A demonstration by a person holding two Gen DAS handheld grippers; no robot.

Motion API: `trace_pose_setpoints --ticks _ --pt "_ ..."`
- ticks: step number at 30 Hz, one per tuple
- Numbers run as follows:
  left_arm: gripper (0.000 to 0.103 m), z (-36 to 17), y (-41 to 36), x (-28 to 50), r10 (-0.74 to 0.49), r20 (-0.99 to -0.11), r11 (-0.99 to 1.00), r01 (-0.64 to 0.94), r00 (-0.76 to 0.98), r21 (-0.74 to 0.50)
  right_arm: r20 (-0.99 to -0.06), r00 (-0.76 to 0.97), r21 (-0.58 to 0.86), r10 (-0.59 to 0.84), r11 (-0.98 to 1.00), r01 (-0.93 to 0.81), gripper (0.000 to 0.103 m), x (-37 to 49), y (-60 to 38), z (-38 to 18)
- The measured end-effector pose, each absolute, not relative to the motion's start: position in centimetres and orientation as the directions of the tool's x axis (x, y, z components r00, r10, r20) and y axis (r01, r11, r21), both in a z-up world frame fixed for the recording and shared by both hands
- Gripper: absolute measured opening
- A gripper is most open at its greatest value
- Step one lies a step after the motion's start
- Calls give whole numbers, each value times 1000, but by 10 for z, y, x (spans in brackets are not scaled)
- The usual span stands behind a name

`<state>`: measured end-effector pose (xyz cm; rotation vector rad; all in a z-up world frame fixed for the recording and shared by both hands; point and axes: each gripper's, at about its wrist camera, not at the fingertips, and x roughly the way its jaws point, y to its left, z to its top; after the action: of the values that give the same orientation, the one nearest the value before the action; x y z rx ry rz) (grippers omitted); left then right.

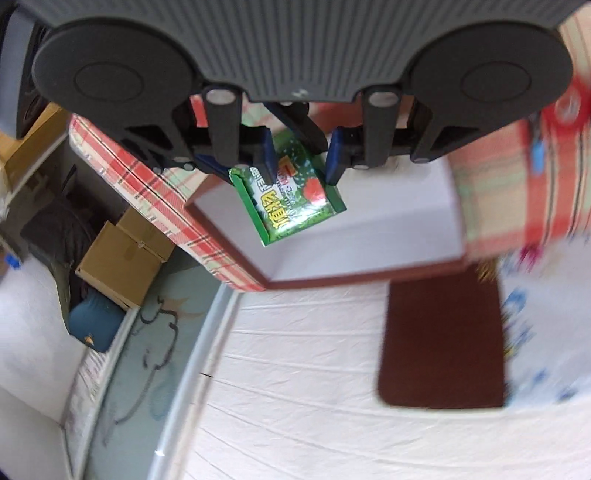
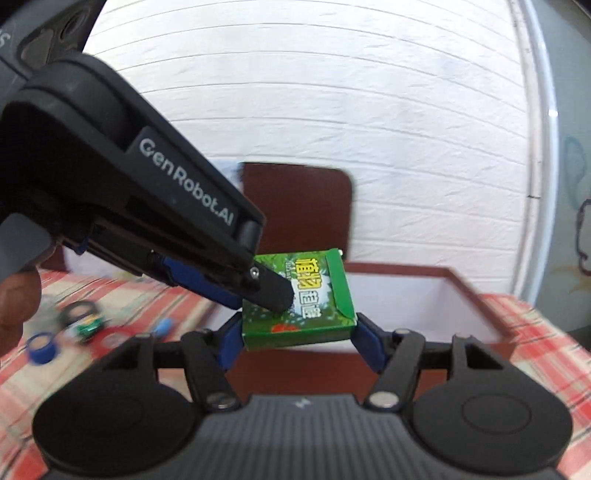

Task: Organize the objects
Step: 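Drop the green box into the brown box with the right gripper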

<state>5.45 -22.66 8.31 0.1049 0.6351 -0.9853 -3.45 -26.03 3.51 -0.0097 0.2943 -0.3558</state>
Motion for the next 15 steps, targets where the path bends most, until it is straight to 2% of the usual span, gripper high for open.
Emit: trace_pose_setpoints --ticks 6,8,9,12,15 --pt "31 58 -303 96 -710 -589 559 817 386 -138 -399 859 -6 -320 938 347 64 17 -352 26" --pt "31 52 -315 102 -682 -598 588 801 421 -108 -414 857 11 -307 939 343 70 29 -367 21" --pt "31 52 -318 104 -665 -603 606 790 441 -91 -412 853 8 -321 934 356 80 34 -371 19" --pt "37 51 -315 102 -644 -610 622 780 462 -67 -403 840 9 -363 917 400 73 35 -370 14" --pt "37 67 -293 80 -647 -568 631 776 509 -23 -351 856 24 -380 910 414 72 12 -356 14"
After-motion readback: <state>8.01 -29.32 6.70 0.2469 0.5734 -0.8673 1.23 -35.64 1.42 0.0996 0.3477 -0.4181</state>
